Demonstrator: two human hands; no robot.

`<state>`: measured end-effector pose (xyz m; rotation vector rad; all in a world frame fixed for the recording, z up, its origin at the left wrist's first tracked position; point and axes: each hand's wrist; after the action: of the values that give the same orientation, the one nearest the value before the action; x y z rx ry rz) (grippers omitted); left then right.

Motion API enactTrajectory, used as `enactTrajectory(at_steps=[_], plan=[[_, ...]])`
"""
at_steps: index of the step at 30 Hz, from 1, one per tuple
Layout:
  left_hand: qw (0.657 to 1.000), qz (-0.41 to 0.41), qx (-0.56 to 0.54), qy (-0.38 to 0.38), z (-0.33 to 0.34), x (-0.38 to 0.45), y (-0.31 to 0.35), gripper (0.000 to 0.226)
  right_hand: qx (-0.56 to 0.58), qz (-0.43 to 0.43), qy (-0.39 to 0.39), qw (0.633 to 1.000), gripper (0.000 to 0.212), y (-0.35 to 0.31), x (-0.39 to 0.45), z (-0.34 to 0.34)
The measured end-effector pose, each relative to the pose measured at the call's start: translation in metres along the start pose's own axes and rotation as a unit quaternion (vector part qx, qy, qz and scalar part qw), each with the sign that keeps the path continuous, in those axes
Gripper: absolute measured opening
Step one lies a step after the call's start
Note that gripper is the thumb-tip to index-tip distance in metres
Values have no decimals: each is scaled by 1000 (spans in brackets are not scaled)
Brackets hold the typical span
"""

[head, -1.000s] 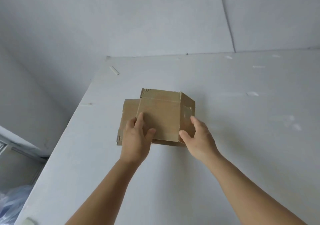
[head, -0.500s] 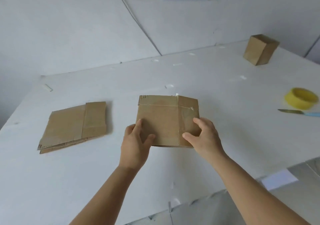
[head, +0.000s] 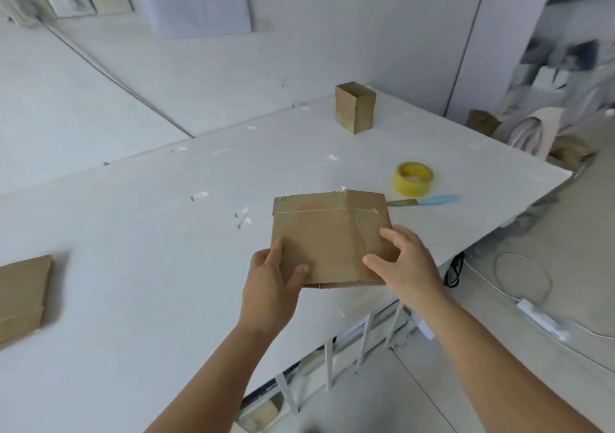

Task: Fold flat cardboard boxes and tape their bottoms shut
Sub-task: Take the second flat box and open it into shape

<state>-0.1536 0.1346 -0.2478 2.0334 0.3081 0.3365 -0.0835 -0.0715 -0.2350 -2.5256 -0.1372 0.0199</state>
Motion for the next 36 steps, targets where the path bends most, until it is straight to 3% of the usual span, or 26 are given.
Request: enactTrajectory(at_steps=[10, 13, 17, 24, 30, 36], plan=[[996, 42, -32, -77, 66, 67, 36, 86, 31, 11, 54, 998, 48, 62, 84, -53], [995, 53, -44, -65, 81, 95, 42, 83, 50, 10, 59, 997, 38, 67, 120, -66], [997, 47, -65, -14, 96, 128, 50, 69, 85, 1, 50, 995, 10, 65, 159, -81], [998, 3, -44, 40, 110, 168, 64, 54, 141, -26, 49, 988, 15, 61, 211, -83], [985, -48, -103, 128, 118, 179, 76, 44, 151, -53, 21, 987, 23, 62, 248, -85], [960, -83, -166, 209, 143, 171, 103, 66, 125, -97, -24, 987, 54, 64, 274, -98]])
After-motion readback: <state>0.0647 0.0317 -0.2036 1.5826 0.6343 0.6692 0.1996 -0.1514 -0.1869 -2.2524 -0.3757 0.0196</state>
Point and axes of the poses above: each hand's wrist, its own x-axis towards the middle knuckle, its own z-axis out of the palm, y = z × x, and after that the axes turned 15 degrees about -x, right-handed
